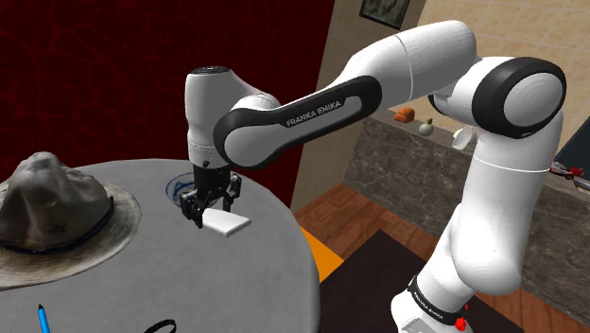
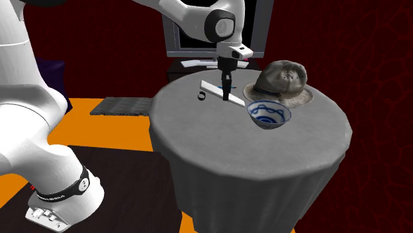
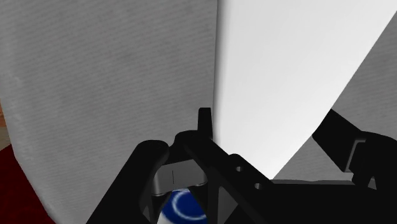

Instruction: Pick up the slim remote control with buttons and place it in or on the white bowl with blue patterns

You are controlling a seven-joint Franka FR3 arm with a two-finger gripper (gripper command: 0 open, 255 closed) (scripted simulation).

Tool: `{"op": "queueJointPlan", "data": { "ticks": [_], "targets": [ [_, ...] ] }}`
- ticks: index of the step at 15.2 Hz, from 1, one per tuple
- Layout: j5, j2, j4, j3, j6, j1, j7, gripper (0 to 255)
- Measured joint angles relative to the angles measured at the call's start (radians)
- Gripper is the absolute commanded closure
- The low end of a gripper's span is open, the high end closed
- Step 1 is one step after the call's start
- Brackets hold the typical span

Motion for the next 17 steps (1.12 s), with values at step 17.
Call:
{"op": "queueJointPlan", "data": {
  "ticks": [17],
  "targets": [
    [-0.078, 0.275, 0.501, -0.069, -0.236, -0.011, -0.121, 255]
  ]
}}
